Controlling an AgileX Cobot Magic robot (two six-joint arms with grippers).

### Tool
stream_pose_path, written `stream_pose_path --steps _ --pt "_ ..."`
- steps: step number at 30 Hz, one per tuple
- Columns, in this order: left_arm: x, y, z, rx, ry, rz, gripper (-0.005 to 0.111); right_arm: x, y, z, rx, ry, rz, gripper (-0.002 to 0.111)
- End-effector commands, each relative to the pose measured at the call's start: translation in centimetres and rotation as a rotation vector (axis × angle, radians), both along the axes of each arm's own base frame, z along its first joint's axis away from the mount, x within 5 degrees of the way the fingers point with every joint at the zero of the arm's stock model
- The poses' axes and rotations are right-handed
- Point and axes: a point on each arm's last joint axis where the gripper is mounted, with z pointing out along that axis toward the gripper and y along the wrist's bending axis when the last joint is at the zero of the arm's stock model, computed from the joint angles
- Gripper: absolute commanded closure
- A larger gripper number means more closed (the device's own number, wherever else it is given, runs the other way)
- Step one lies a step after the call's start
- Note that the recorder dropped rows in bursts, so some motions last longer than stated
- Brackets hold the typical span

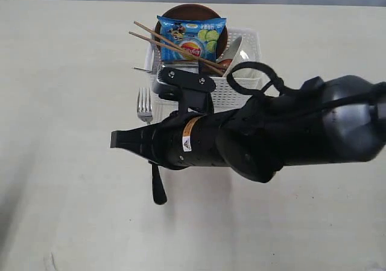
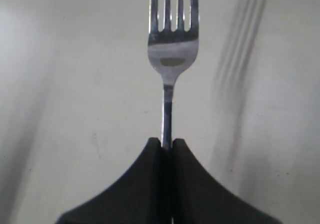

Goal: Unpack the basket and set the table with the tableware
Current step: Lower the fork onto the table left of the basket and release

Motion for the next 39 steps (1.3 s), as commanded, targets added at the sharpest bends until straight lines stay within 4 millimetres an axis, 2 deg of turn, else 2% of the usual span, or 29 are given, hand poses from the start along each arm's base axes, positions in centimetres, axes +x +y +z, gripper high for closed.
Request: stream_pose_path --steps 1,12,17,19,23,25,32,39 --pt "0.0 0.0 -0.1 -0.009 0.0 0.002 0.107 0.2 0.4 -1.7 -0.013 0.01 -0.006 0.109" --pt "0.0 0.0 -0.1 -0.009 0.0 0.002 0.107 0.3 0.5 -3.8 -0.028 0.076 -0.07 0.108" --pt "0.0 0.0 -0.1 -0.009 0.0 0.002 0.107 0.4 0.6 -3.7 -0.027 0.076 -0.069 0.108" --pt "0.0 0.0 -0.1 -0.009 0.0 0.002 0.107 0.5 0.8 -3.6 -0.035 0.084 -0.067 0.101" --pt "0.0 0.0 -0.1 -0.009 0.0 0.002 0.107 0.6 1.0 -3.4 -0.05 0.097 -0.062 0.074" --pt "0.0 0.0 -0.1 -0.009 0.0 0.002 0.107 0.6 1.2 -3.2 -0.056 0.101 -0.059 0.066" --pt "0.0 0.0 -0.1 -0.009 0.0 0.002 0.107 1.3 2.4 -1.8 -0.102 0.056 0.039 0.066" --pt "0.0 0.0 -0.1 -0.009 0.0 0.002 0.107 2.6 3.7 1.4 -0.32 0.111 0.163 0.066"
